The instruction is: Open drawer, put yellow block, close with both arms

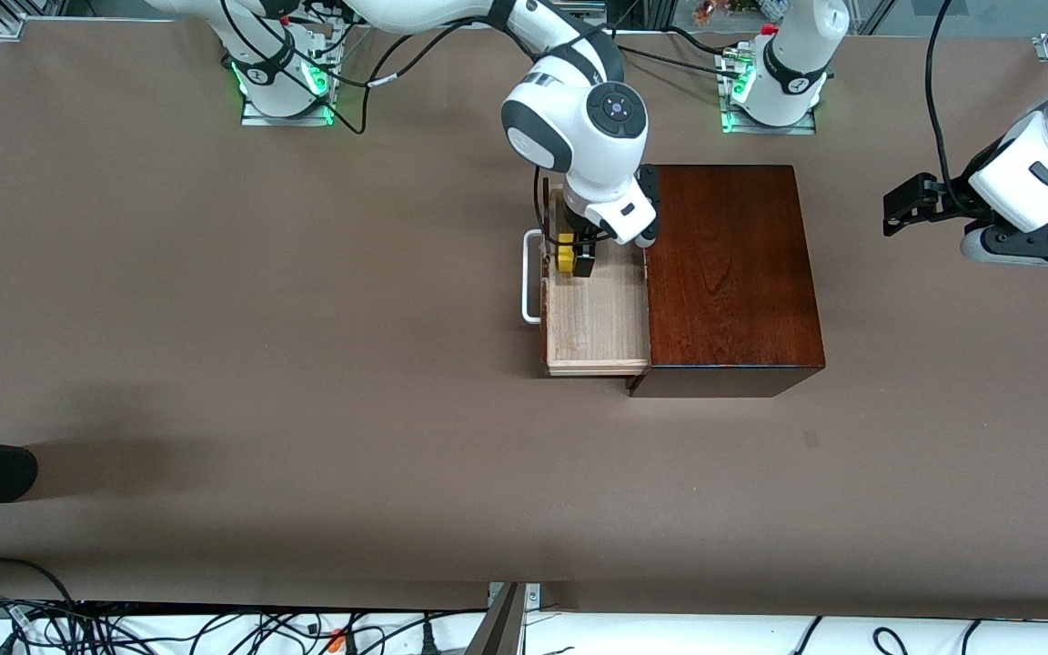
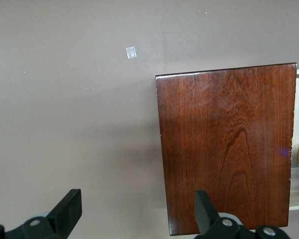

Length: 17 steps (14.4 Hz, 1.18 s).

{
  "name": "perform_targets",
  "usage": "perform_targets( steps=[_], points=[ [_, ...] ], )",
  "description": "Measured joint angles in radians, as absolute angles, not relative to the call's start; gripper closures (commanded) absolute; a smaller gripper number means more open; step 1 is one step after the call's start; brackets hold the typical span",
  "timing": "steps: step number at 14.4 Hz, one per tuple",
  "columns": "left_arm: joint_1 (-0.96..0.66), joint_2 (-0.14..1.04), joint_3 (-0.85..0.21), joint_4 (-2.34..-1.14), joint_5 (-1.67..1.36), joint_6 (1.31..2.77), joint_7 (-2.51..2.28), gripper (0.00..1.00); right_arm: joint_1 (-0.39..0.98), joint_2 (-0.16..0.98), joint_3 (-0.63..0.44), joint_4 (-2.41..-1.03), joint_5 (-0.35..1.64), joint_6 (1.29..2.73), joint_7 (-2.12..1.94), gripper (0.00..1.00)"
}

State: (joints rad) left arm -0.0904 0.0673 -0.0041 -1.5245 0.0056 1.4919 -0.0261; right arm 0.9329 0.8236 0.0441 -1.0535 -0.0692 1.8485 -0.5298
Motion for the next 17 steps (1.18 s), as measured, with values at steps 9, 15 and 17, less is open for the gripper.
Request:
perform_targets(
  steps=[9, 15, 17],
  points=[
    [-0.091, 0.067, -0.004, -1.524, 0.006, 1.492, -0.026, 0.00, 0.858, 0.529, 0.022, -1.016, -0.006, 1.610, -0.467, 0.00],
    [-0.090, 0.066, -0.004, -1.520, 0.003, 1.492, -0.026, 0.00, 0.719, 0.420, -0.037, -1.018, 0.014, 1.581, -0.264, 0.00],
    [-0.090, 0.064, -0.004, -1.519, 0.003, 1.492, -0.026, 0.00, 0.713, 0.392, -0.117, -1.018, 0.016, 1.541, -0.216, 0.00]
  ],
)
